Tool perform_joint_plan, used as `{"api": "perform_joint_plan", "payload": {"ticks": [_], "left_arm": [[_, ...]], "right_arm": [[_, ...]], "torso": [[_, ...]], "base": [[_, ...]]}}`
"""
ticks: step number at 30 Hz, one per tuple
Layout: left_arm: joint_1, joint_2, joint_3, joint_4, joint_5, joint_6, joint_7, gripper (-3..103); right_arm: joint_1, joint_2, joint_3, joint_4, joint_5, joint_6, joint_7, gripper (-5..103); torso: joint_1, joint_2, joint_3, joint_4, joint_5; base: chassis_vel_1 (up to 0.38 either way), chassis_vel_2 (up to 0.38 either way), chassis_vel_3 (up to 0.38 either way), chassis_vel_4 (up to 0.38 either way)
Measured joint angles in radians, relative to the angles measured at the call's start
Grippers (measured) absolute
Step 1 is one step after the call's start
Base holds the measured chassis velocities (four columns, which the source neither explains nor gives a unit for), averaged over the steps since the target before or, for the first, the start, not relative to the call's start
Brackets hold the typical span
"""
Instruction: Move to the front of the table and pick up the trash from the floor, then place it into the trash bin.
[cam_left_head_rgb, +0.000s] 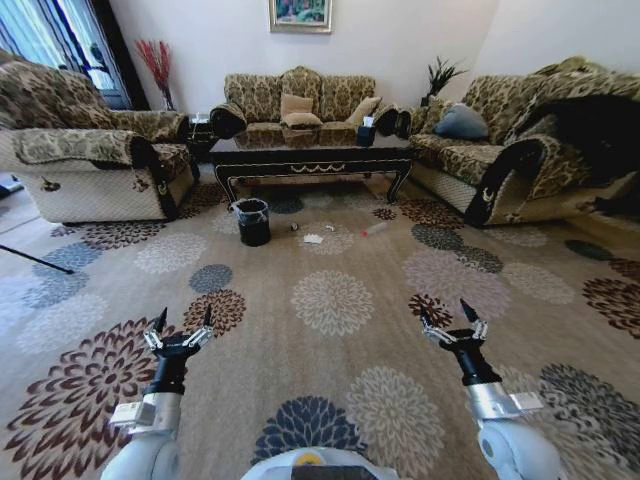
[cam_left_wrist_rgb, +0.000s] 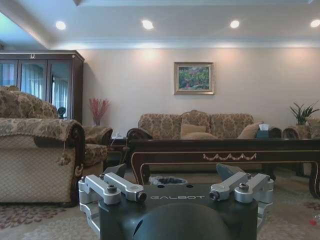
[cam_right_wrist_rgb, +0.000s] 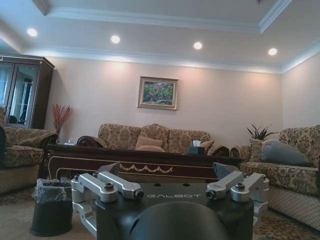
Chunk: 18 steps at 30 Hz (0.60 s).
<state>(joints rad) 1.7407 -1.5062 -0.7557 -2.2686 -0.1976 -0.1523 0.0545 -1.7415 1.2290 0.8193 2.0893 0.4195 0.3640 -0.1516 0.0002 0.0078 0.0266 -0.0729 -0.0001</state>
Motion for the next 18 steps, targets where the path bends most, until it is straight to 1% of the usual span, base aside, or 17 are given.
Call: {"api": "perform_joint_plan", "payload": {"ticks": [4,5,8,9,11,18], "left_arm": [[-0.015,-0.004,0.012,-0.007,0.014,0.011,0.0,100],[-0.018,-0.005,0.013,-0.007,0.02,0.013,-0.002,100],[-0.021,-0.011,0.009,-0.005,0.043,0.03,-0.017,100],[-0.021,-0.011,0.009,-0.005,0.043,0.03,-0.017,100],[-0.015,-0.011,-0.002,-0.005,0.055,0.042,-0.028,100],[0.006,-0.013,-0.021,-0.013,0.053,0.037,-0.036,100]], "right_arm": [[-0.006,0.016,-0.005,0.006,0.012,0.001,-0.014,100],[-0.008,0.022,-0.006,0.011,0.025,0.003,-0.031,100],[-0.017,0.032,-0.007,0.013,0.061,0.025,-0.124,100],[-0.017,0.032,-0.007,0.013,0.061,0.025,-0.124,100],[-0.016,0.037,-0.005,0.004,0.059,0.04,-0.167,100],[-0.015,0.056,-0.019,-0.005,0.047,0.042,-0.179,100]], "torso": [[0.0,0.001,0.001,0.0,0.0002],[0.0,0.001,0.001,0.0,0.0002],[0.0,0.001,0.001,0.0,0.0],[0.0,0.001,0.001,0.0,0.0],[0.0,0.002,0.001,0.0,0.0],[0.0,0.003,0.002,0.0001,0.0]], "base": [[0.0,0.0,0.0,0.0],[0.0,0.0,0.0,0.0],[0.0,0.0,0.0,0.0],[0.0,0.0,0.0,0.0],[0.0,0.0,0.0,0.0],[-0.018,0.02,0.025,-0.022]]}}
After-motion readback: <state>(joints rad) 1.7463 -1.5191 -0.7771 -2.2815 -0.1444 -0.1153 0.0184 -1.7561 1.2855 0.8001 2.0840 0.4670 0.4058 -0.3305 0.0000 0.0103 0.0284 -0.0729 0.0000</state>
